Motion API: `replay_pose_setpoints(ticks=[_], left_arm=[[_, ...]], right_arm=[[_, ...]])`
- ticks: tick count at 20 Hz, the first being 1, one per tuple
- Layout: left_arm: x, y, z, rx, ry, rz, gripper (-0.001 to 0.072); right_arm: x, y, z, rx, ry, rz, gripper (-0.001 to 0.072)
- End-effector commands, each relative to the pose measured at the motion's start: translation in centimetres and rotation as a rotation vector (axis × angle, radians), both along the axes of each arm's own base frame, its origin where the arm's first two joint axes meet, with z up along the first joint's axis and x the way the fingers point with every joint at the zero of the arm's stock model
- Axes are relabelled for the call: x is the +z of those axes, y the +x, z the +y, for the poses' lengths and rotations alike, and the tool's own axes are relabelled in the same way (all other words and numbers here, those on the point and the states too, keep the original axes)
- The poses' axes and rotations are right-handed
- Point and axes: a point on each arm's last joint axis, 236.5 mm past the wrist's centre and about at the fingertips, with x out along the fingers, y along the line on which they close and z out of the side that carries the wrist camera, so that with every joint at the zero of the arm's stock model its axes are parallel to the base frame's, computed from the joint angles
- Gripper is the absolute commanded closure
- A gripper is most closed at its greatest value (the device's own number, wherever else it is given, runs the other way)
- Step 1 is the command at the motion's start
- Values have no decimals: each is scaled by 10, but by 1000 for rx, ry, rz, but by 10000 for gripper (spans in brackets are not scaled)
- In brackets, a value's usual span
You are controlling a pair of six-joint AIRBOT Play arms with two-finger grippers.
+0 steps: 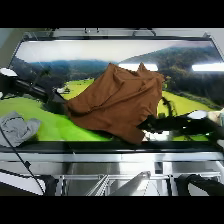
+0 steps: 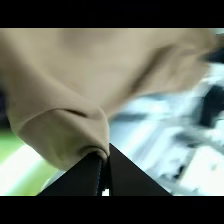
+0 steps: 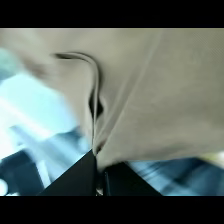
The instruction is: Fold the shirts.
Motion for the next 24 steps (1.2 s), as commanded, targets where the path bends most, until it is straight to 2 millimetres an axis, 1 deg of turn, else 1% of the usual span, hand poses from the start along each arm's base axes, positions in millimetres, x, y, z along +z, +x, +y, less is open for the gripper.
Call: replay_pose_setpoints(ticks=[1, 2, 3, 4, 5, 6, 7, 8, 9, 10, 11, 12, 13, 15, 16, 17, 19, 20, 21, 22, 23, 24], left_arm=[[143, 5, -5, 79, -465, -194, 680], [194, 7, 4, 129, -589, -311, 680], [244, 2, 14, 165, -710, -421, 680], [295, -9, 26, 191, -832, -536, 680], [339, -28, 38, 203, -934, -646, 680], [373, -47, 46, 202, -1002, -746, 680], [399, -69, 50, 194, -1041, -841, 680], [419, -89, 52, 184, -1051, -926, 680], [434, -107, 52, 181, -1046, -988, 680], [443, -118, 51, 186, -1030, -1030, 680], [450, -129, 47, 189, -999, -1065, 680], [456, -141, 44, 184, -972, -1103, 681], [461, -153, 38, 175, -947, -1140, 680], [470, -175, 23, 139, -925, -1186, 680], [474, -185, 15, 122, -920, -1206, 680], [480, -195, 9, 115, -917, -1229, 681], [492, -217, -2, 91, -934, -1275, 686], [494, -218, -3, 110, -917, -1273, 687], [493, -210, -3, 157, -872, -1265, 688], [488, -191, 1, 242, -795, -1238, 688], [480, -168, 10, 342, -706, -1209, 689], [466, -141, 22, 447, -594, -1173, 688]], right_arm=[[108, 2, -31, 25, 113, -222, 688], [146, 10, -51, -21, 99, -339, 688], [188, 20, -76, -97, 70, -474, 688], [229, 26, -100, -186, 47, -598, 688], [265, 29, -120, -270, 32, -703, 687], [297, 29, -139, -349, 14, -796, 688], [319, 27, -153, -412, -4, -855, 688], [336, 23, -162, -459, 2, -890, 688], [355, 17, -157, -457, 64, -931, 687], [378, 8, -146, -431, 165, -988, 687], [402, -5, -133, -380, 271, -1063, 687], [424, -21, -123, -331, 373, -1127, 687], [442, -37, -115, -283, 461, -1181, 687], [465, -65, -107, -205, 579, -1268, 687], [473, -76, -105, -178, 604, -1310, 687], [480, -82, -103, -168, 612, -1334, 687], [489, -88, -96, -135, 570, -1391, 687], [492, -86, -95, -130, 538, -1415, 688], [491, -78, -95, -143, 488, -1408, 687], [484, -61, -99, -174, 409, -1383, 687], [472, -42, -105, -213, 320, -1348, 687], [455, -20, -115, -265, 220, -1303, 687]])
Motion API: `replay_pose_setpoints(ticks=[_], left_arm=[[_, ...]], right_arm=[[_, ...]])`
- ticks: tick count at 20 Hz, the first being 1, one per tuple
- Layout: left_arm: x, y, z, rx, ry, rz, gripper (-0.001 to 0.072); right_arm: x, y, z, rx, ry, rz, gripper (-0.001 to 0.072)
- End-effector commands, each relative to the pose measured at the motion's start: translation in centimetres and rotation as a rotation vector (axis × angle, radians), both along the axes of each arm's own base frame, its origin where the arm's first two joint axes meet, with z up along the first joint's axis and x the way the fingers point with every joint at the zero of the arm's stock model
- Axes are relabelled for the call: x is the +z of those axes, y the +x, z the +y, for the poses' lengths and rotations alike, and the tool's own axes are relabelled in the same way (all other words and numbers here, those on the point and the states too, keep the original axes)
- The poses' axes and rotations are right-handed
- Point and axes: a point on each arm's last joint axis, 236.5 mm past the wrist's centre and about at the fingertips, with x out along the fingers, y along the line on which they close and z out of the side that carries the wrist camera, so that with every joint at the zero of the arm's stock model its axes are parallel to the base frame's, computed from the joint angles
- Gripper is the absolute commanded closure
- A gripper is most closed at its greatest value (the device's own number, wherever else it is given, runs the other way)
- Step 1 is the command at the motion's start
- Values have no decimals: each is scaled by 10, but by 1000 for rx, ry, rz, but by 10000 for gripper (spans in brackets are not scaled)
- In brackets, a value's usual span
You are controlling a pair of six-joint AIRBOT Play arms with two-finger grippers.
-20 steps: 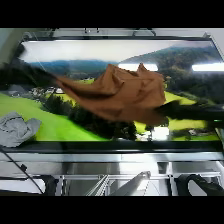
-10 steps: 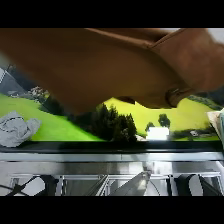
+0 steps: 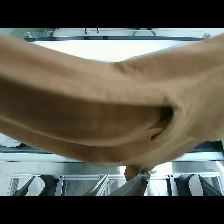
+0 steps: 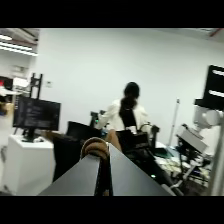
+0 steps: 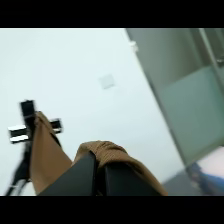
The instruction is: Fold the shirts.
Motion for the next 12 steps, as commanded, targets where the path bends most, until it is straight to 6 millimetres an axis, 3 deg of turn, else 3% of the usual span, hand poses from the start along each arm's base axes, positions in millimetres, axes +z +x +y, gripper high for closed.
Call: replay_pose_setpoints(ticks=[1, 2, 4, 6, 7, 9, 12], left_arm=[[-40, 73, 34, 352, 79, 265, 688], [-69, 101, 57, 472, 101, 395, 686], [-138, 135, 95, 608, 114, 642, 684], [-192, 146, 107, 551, 28, 839, 682], [-206, 148, 106, 478, -47, 902, 683], [-198, 140, 98, 268, -228, 888, 683], [-140, 100, 101, 30, -464, 654, 684]], right_arm=[[-38, 57, -28, -241, -138, 144, 688], [-56, 75, -42, -311, -177, 202, 688], [-78, 90, -52, -328, -205, 276, 688], [-85, 90, -40, -246, -203, 293, 688], [-86, 88, -30, -207, -206, 293, 688], [-86, 82, -8, -133, -218, 282, 688], [-82, 69, 16, -63, -235, 258, 688]])
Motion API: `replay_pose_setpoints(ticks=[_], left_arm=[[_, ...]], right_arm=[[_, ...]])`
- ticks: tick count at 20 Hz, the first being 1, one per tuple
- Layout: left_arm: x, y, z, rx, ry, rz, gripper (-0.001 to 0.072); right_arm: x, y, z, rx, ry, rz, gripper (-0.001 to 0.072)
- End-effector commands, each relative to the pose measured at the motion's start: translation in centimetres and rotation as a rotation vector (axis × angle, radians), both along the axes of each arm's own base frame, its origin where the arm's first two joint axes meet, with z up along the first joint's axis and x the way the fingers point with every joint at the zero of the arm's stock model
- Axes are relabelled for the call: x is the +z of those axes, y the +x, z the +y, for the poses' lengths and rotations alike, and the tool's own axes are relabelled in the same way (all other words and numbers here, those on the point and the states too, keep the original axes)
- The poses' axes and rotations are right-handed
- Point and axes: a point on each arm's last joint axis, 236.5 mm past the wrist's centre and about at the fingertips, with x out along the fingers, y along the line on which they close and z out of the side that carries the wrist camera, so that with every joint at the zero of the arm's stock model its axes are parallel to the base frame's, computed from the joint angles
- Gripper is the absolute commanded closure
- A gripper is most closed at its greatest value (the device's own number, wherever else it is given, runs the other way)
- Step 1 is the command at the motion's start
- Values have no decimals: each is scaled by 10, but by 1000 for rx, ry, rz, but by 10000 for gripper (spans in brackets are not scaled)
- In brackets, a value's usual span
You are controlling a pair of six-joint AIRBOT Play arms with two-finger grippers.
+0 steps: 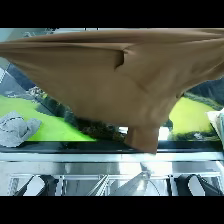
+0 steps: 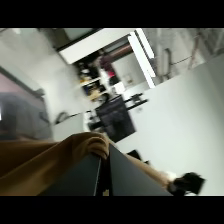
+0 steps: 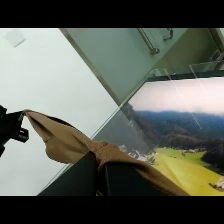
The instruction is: Fold the shirts.
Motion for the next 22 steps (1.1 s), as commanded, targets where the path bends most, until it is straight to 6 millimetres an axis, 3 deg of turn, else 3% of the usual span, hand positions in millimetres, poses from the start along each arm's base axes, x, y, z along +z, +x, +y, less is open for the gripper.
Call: replay_pose_setpoints(ticks=[1, 3, 8, 10, 11, 14, 17, 20, 22], left_arm=[[53, -47, 7, -95, -305, -260, 684], [79, -76, -8, -120, -298, -364, 683], [160, -163, -82, -331, -199, -650, 685], [172, -167, -95, -379, -144, -676, 685], [168, -154, -96, -370, -105, -642, 685], [123, -72, -73, -210, 1, -409, 685], [16, 24, -39, -26, 106, -42, 684], [-87, 94, -22, 81, 133, 177, 685], [-145, 138, -14, 144, 160, 256, 684]], right_arm=[[2, -17, 25, 76, -25, -19, 688], [16, -34, 34, 77, -40, -78, 688], [70, -77, 48, -24, -140, -284, 688], [79, -79, 45, -75, -186, -287, 688], [76, -71, 39, -106, -200, -259, 688], [55, -29, 7, -186, -212, -155, 688], [14, 31, -5, -124, -165, -40, 688], [-83, 122, 13, -100, -231, 149, 688], [-151, 189, 10, -180, -258, 247, 689]])
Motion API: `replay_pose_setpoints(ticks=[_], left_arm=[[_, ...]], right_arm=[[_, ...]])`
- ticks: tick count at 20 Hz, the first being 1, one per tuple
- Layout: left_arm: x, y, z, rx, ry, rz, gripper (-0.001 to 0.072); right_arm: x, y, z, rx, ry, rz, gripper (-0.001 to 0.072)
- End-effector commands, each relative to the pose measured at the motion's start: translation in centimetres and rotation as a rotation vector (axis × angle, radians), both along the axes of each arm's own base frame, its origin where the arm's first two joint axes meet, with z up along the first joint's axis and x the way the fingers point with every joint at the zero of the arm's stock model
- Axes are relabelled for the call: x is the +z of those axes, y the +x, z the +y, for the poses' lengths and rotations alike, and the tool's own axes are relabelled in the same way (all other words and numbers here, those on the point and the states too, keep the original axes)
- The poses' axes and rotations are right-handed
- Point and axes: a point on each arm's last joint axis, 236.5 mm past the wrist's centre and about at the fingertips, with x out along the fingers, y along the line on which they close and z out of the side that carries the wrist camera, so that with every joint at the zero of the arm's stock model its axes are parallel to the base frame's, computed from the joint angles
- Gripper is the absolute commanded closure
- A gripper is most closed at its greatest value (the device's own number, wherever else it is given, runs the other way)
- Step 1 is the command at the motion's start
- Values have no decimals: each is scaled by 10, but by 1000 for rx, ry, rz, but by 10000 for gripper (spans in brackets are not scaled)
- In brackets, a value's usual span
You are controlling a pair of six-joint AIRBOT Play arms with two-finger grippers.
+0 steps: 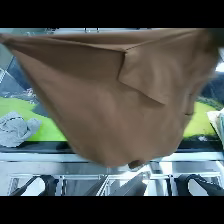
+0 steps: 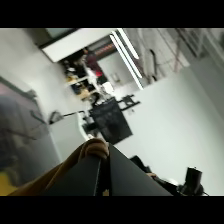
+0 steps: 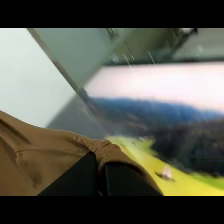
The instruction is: Fold the shirts.
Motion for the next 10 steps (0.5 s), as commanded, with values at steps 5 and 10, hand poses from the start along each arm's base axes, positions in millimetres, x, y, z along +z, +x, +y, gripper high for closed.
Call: replay_pose_setpoints(ticks=[5, 10], left_arm=[[-218, 148, -7, 35, 184, 280, 685], [-285, 197, -22, -73, 167, 299, 687]], right_arm=[[-214, 163, -8, -162, 47, 279, 688], [-294, 163, -4, -91, 25, 387, 688]])
